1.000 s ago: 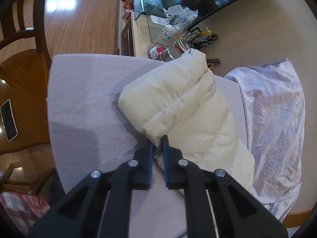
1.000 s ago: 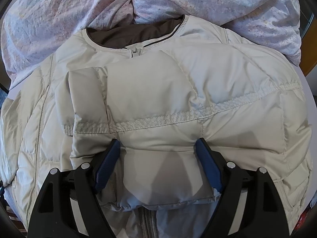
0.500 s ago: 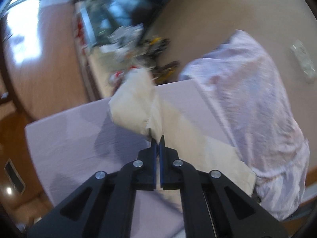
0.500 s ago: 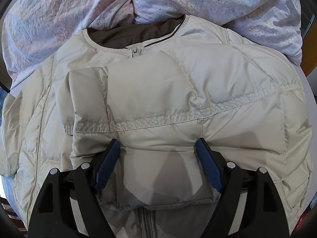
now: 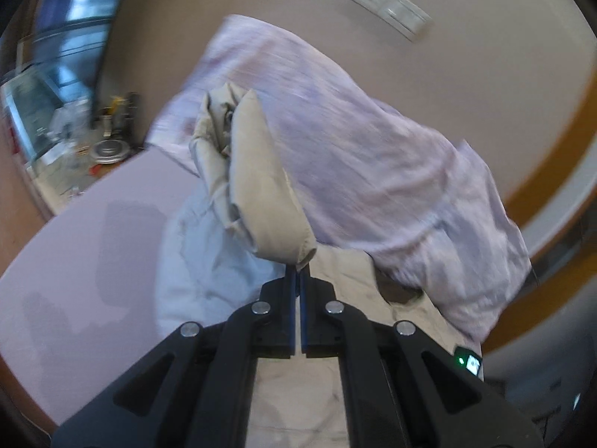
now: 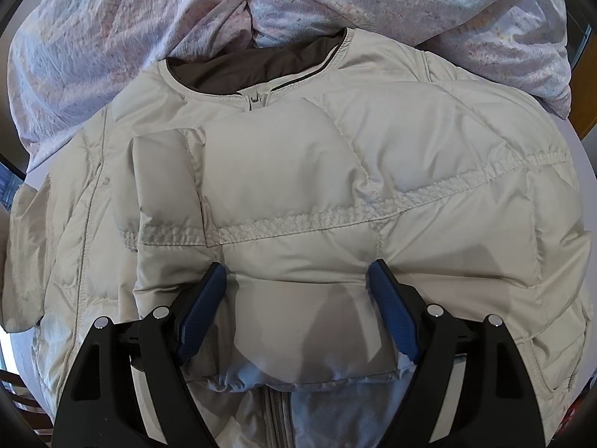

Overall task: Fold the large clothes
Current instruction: 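Grasp the other sleeve end with the left gripper and lift it, then lay the sleeve across the jacket front and open the left gripper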

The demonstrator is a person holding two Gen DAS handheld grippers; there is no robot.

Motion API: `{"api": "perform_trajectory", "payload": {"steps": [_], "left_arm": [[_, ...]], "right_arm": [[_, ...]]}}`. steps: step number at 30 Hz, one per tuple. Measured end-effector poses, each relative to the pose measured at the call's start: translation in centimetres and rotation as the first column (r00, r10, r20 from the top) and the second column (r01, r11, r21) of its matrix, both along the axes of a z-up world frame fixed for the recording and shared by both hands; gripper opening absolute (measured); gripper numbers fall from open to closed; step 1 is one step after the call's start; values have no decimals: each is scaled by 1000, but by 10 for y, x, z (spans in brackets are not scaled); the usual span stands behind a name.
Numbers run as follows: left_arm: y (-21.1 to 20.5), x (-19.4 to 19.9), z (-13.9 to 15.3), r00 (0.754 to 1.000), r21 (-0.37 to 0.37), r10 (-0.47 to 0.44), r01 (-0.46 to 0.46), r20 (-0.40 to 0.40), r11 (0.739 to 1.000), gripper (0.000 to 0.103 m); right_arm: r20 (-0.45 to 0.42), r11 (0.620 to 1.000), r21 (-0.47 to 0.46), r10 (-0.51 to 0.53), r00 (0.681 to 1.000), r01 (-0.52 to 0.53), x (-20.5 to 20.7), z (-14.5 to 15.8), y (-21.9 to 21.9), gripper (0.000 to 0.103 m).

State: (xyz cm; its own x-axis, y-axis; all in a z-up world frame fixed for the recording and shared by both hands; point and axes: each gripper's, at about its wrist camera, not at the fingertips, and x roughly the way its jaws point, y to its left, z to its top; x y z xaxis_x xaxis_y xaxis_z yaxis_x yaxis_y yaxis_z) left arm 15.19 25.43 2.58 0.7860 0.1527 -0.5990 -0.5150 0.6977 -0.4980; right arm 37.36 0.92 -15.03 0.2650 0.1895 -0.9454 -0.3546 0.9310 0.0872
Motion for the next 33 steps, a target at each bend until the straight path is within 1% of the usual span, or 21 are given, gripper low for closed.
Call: {"api": "perform_trajectory", "payload": {"steps": [6, 9, 12, 16, 19, 25, 33], "left_arm": [[-44, 40, -9, 991, 11, -127, 127, -43, 992, 1], [-60, 52, -13, 983, 9, -176, 177, -61, 984, 1], [-73, 55, -17, 974, 11, -216, 217, -74, 976, 1], [-97, 67, -20, 957, 16, -279, 281, -85, 960, 1], [-117, 78, -23, 940, 15, -329, 332, -92, 943, 1], [-162, 101, -33, 893, -6, -437, 439, -112, 899, 1], [-211, 126, -52, 837, -44, -527, 527, -147, 849, 1]], "right_arm": [[-8, 1000, 21, 1, 1000, -1, -1, 3, -5, 81], [-11, 999, 32, 3, 1000, -2, -3, 5, -10, 81], [-13, 999, 40, 9, 1000, -9, -5, 8, -12, 81], [-7, 999, 50, 12, 1000, -12, -10, 12, -19, 81], [0, 998, 61, 12, 1000, -12, -12, 16, -28, 81], [27, 997, 80, -8, 1000, 6, -15, 26, -54, 81], [95, 996, 61, -72, 993, 67, -21, 42, -98, 81]]}}
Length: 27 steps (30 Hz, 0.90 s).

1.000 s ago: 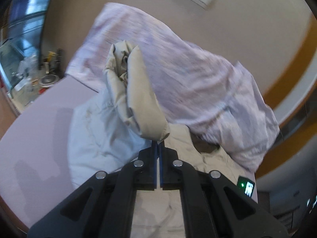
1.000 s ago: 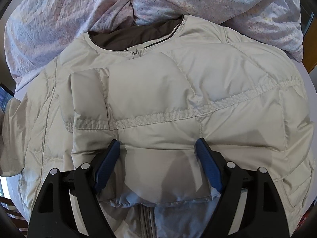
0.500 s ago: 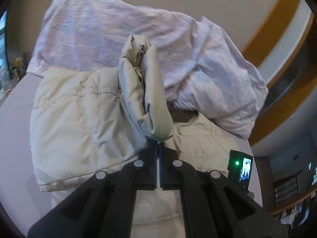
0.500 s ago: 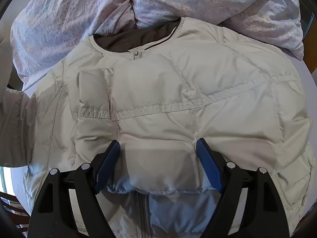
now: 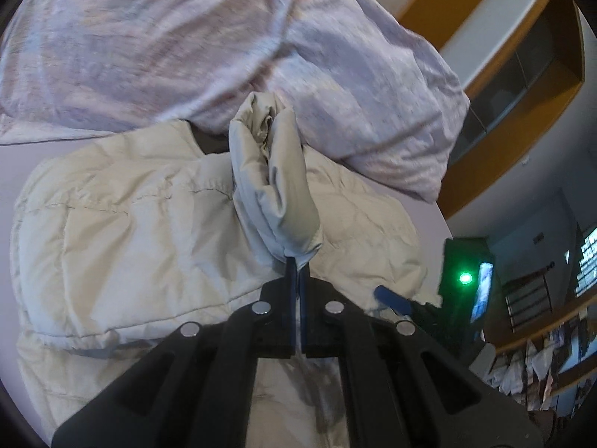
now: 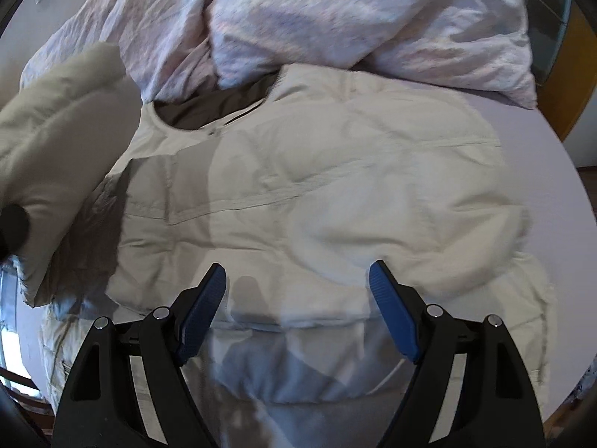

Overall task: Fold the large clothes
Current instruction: 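Lay the sleeve across the jacket front and open the left gripper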

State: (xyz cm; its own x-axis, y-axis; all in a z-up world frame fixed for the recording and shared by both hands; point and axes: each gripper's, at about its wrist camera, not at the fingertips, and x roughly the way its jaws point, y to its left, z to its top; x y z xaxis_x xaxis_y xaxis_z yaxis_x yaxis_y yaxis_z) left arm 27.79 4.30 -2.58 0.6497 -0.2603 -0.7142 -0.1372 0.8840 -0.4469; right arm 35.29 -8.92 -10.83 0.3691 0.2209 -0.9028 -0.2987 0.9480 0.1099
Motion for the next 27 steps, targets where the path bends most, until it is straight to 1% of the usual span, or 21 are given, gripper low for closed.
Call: {"api": "perform_trajectory", "payload": {"steps": [4, 8, 11, 13, 15, 16, 17, 18, 19, 20, 21, 22, 23, 24, 27], "left_arm": [[-22, 12, -10, 999, 0, -45, 45, -28, 999, 1], [-45, 23, -27, 993, 12, -89, 90, -74, 996, 1], [-53, 29, -45, 987, 18, -101, 104, -128, 994, 2], [-52, 29, -53, 983, 9, -93, 96, -159, 995, 4], [-48, 25, -55, 981, -10, -86, 86, -172, 996, 14], [-46, 22, -53, 982, -28, -88, 84, -169, 996, 29], [-43, 18, -51, 983, -29, -80, 76, -164, 997, 50], [-40, 14, -48, 985, -13, -67, 66, -156, 998, 57], [-37, 10, -43, 989, 8, -57, 59, -140, 998, 61], [-34, 5, -39, 990, 25, -51, 54, -131, 998, 61], [-28, 1, -36, 991, 37, -39, 44, -128, 998, 61], [-23, -1, -36, 992, 44, -27, 33, -127, 998, 61], [-16, -4, -35, 992, 54, -10, 17, -128, 998, 61], [-9, -6, -35, 991, 63, 9, -1, -134, 998, 61], [14, -13, -39, 986, 80, 68, -56, -153, 995, 61]], "right_arm": [[-2, 999, 14, -42, 999, 42, 1, 0, -26, 81], [4, 997, 3, -78, 997, 78, 1, 0, -44, 81], [-1, 994, -3, -106, 994, 106, 3, -3, -57, 81], [-4, 992, 1, -128, 992, 128, 4, -3, -66, 81], [1, 990, 15, -139, 990, 139, 4, 1, -73, 81], [6, 990, 25, -140, 990, 140, 4, 4, -74, 81], [12, 990, 36, -138, 990, 138, 4, 7, -73, 81], [20, 990, 53, -133, 991, 132, 4, 11, -71, 81], [27, 990, 74, -124, 992, 122, 4, 16, -68, 81], [32, 990, 90, -116, 993, 113, 4, 20, -65, 80], [40, 989, 115, -102, 994, 97, 5, 25, -59, 78], [44, 987, 138, -84, 995, 77, 5, 29, -53, 74], [44, 986, 154, -69, 997, 62, 6, 31, -47, 72], [43, 983, 178, -42, 998, 33, 6, 34, -37, 66], [36, 978, 207, 16, 999, -23, 5, 36, -13, 54]]}}
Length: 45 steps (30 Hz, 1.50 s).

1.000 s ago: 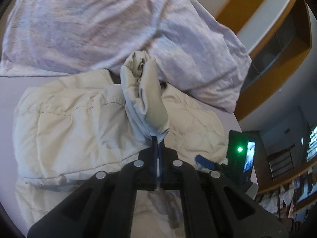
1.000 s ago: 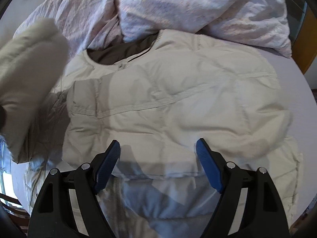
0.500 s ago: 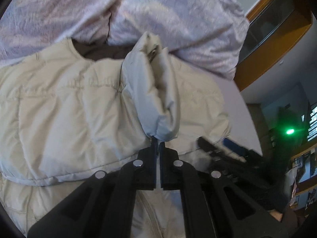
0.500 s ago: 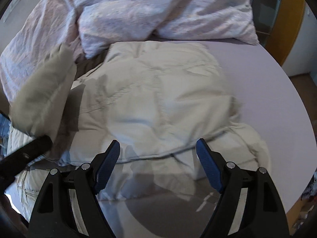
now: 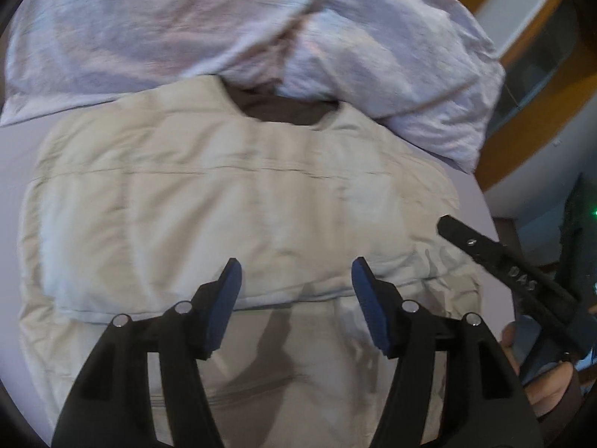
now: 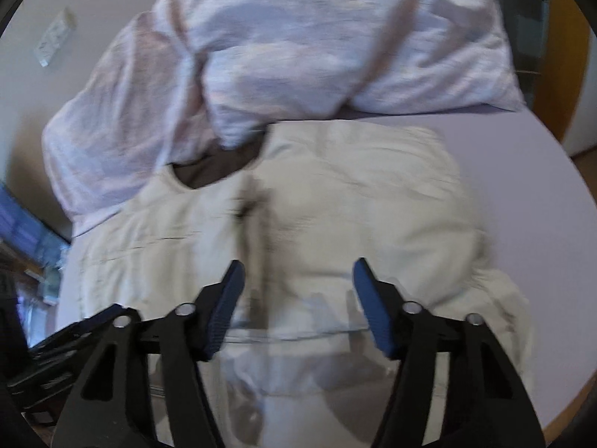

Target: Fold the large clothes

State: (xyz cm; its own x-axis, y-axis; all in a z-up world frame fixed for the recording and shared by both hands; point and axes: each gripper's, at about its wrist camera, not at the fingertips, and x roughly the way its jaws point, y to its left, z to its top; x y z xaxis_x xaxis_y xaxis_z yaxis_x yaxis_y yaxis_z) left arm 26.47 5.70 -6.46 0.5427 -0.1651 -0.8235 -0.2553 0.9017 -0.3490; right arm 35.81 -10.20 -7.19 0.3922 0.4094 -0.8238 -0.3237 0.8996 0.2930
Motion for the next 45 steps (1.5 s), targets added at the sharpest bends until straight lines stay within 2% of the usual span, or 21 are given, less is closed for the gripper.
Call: {"api": "perform_trajectory", "payload": {"steps": [3, 8, 11, 13, 17, 21, 23, 24, 25, 27, 29, 35, 40, 42, 45], "left_arm": [[18, -8, -3, 999, 25, 44, -43, -21, 999, 62], [39, -21, -7, 994, 42, 97, -96, -40, 995, 65], [47, -29, -10, 992, 45, 118, -116, -49, 992, 66], [51, -33, -11, 990, 52, 128, -125, -56, 991, 68], [56, -40, -12, 988, 86, 140, -134, -70, 987, 71], [62, -47, -10, 986, 108, 149, -140, -78, 984, 76], [64, -53, -9, 986, 114, 145, -136, -80, 984, 80], [67, -59, -8, 987, 122, 140, -130, -80, 984, 82], [68, -63, -7, 987, 131, 139, -128, -82, 983, 85], [75, -77, -6, 987, 154, 136, -121, -89, 981, 88], [82, -88, -6, 985, 167, 137, -119, -104, 979, 92], [111, -133, -13, 969, 210, 168, -130, -178, 969, 92], [127, -168, -19, 958, 189, 193, -153, -213, 970, 92], [131, -182, -23, 956, 165, 194, -159, -222, 973, 92], [129, -194, -29, 952, 162, 188, -152, -240, 975, 92]], "right_arm": [[-8, 999, 4, 52, 999, -52, 0, -4, 25, 46], [-32, 996, -8, 85, 996, -85, 0, -16, 47, 42], [-51, 993, -68, 89, 995, -92, 1, -28, 56, 42], [-115, 987, -128, 86, 990, -100, 5, -49, 60, 40], [-162, 985, -141, 78, 984, -101, 9, -67, 61, 40], [-182, 978, -173, 88, 979, -120, 11, -64, 65, 41], [-188, 977, -171, 91, 978, -124, 9, -58, 61, 45], [-193, 977, -171, 91, 977, -124, 8, -55, 57, 55], [-195, 977, -172, 89, 977, -124, 6, -51, 52, 69], [-182, 978, -161, 100, 978, -130, 1, -42, 36, 75], [-184, 973, -185, 105, 977, -139, -4, -36, 18, 77], [-211, 962, -245, 70, 975, -122, -17, -22, -36, 82], [-228, 962, -266, -2, 974, -61, -28, -14, -101, 88], [-265, 965, -258, -37, 963, -34, -30, -17, -129, 89], [-356, 971, -237, -104, 929, 18, -33, -30, -171, 89]]}}
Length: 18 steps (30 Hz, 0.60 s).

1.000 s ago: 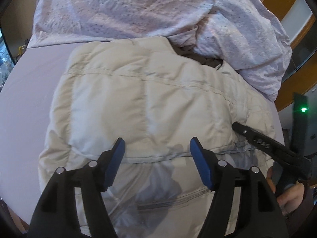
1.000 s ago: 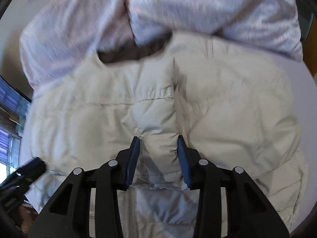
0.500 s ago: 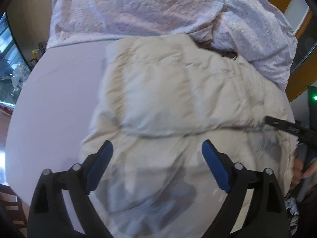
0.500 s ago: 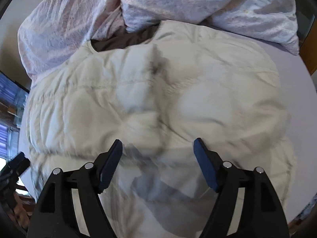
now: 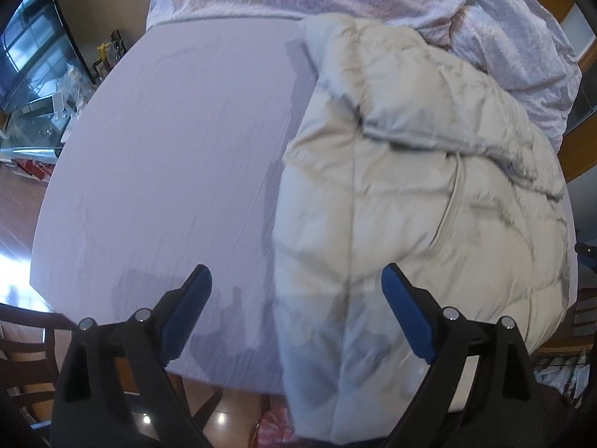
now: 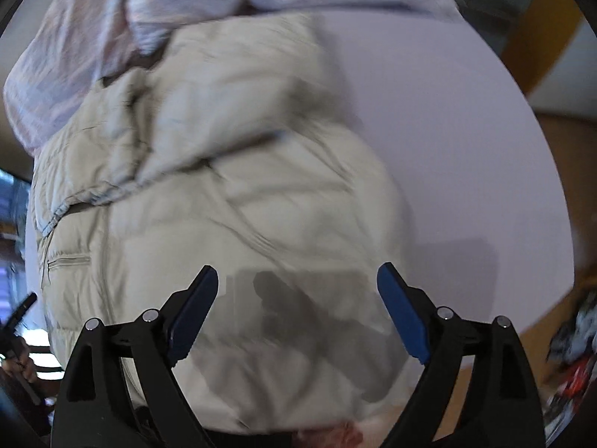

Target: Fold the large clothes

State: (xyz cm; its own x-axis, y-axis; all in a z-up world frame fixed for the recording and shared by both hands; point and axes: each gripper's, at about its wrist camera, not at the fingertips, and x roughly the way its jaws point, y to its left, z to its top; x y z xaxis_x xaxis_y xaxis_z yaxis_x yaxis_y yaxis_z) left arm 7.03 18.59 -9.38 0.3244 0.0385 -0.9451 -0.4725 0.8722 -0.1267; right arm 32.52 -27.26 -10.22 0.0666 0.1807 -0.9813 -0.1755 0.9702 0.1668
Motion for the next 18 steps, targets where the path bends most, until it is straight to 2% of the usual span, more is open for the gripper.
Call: {"api": "perform_trajectory", "payload": {"steps": [5, 15, 18], "left_arm": [[-7, -8, -10, 999, -22, -26, 25, -28, 999, 92], [-28, -13, -25, 997, -89, -70, 67, -38, 994, 92], [-31, -19, -32, 997, -129, -70, 64, -41, 990, 92]], "right_arm": [[-124, 993, 79, -74, 990, 84, -9, -24, -38, 89], [-226, 977, 182, -70, 972, 112, -24, -45, -61, 89], [-253, 967, 226, -61, 965, 121, -28, -49, -64, 89]]}}
